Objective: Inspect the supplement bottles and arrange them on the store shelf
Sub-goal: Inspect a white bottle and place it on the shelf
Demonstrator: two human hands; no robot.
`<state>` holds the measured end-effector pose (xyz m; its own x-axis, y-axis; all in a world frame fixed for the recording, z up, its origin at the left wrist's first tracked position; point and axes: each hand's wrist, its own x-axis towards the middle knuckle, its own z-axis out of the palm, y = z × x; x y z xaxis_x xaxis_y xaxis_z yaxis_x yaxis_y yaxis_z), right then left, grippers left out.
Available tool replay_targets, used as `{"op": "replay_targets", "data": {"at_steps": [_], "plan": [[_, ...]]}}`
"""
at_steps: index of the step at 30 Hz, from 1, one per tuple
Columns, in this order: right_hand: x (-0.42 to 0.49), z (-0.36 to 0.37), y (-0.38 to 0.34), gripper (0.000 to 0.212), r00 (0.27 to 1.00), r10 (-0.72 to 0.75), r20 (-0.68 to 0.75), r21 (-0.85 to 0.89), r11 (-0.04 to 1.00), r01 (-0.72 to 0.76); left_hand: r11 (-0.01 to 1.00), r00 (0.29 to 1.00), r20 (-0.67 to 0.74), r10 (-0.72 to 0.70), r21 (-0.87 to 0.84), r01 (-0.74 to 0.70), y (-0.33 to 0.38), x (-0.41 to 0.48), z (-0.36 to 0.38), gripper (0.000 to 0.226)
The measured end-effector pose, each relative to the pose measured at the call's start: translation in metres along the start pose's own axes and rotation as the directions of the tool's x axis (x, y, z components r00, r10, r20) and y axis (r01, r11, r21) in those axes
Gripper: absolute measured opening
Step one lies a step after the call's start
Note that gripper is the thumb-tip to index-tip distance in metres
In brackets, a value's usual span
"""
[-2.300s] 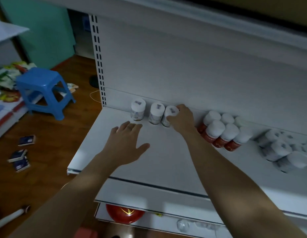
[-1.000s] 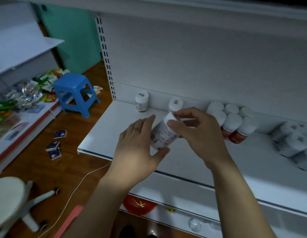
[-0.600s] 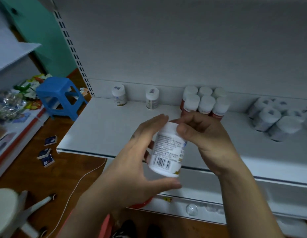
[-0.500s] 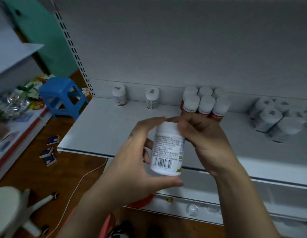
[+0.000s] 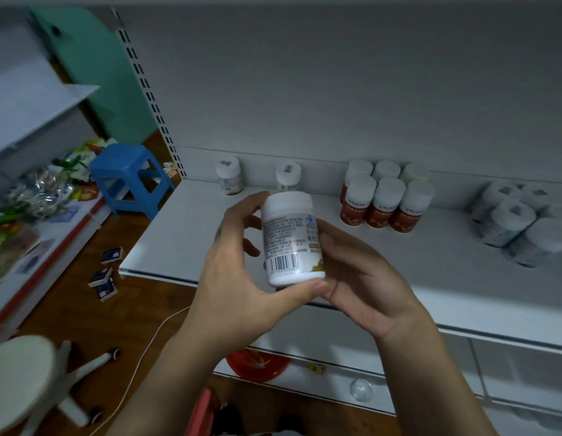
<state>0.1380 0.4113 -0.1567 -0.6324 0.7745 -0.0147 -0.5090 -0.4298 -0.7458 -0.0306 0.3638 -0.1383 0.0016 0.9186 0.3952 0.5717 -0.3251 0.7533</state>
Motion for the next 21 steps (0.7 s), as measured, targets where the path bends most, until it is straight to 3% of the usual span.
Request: {"op": "replay_targets", "data": {"at_steps": [4,8,15,21], "plan": [[0.003,-0.001,0.002,0.075,0.993,-0.036,-0.112,-0.096,0.995,0.025,0.999,0.999,0.044,0.029,0.02,-0.03,-0.004,-0.002,-0.002,0.095],[0.004,-0.001,0.001,0.072,0.983,-0.056,-0.174,-0.174,0.984,0.025,0.999,0.991,0.129,0.035,-0.02,-0.033,-0.004,-0.003,-0.002,0.103],[0.004,0.005,0.004,0.073,0.986,-0.012,-0.168,-0.209,0.978,-0.024,0.996,0.992,0.12,0.031,0.085,-0.042,-0.01,-0.001,-0.002,0.101],[0.004,0.009,0.007,0.068,0.994,0.061,-0.094,-0.04,0.997,-0.065,0.997,0.997,0.08,0.022,0.078,-0.028,-0.011,-0.003,-0.001,0.093]]}}
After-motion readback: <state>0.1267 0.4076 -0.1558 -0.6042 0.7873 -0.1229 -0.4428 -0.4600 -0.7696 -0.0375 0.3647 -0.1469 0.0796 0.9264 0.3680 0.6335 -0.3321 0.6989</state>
